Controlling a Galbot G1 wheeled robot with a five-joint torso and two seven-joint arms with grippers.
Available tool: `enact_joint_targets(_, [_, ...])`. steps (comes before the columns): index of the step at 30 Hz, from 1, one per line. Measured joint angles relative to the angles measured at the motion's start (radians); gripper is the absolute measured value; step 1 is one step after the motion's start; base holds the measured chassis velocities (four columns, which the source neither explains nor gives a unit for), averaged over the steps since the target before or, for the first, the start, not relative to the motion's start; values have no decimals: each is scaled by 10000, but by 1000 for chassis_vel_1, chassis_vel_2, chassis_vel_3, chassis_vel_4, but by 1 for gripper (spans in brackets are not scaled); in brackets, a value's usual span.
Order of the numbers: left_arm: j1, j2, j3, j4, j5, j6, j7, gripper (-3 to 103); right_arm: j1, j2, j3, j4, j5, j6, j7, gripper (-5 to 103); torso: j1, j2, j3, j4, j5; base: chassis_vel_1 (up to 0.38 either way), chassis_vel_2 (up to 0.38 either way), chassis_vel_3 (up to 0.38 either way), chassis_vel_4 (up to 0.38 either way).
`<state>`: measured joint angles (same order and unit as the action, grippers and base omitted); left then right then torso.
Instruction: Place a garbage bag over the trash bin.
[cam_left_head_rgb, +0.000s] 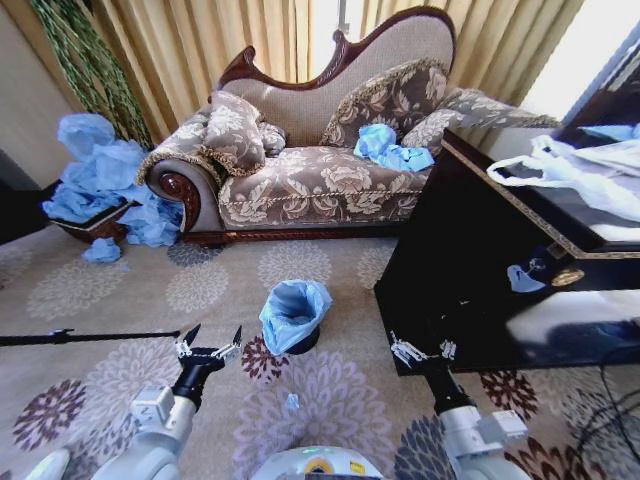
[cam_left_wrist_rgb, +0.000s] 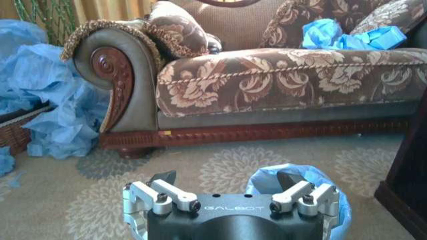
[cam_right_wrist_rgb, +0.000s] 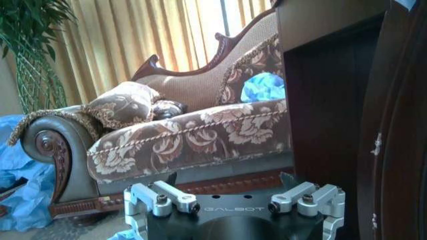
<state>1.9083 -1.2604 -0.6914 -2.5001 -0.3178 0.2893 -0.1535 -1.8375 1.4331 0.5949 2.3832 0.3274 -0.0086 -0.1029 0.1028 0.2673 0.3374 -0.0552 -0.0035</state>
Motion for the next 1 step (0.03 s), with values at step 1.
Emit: enact_joint_targets(1, [0, 0, 0, 0, 0, 0, 0, 100, 0, 0, 0, 0, 0, 0, 0, 100, 0, 0, 0, 0, 0, 0, 0, 0, 0])
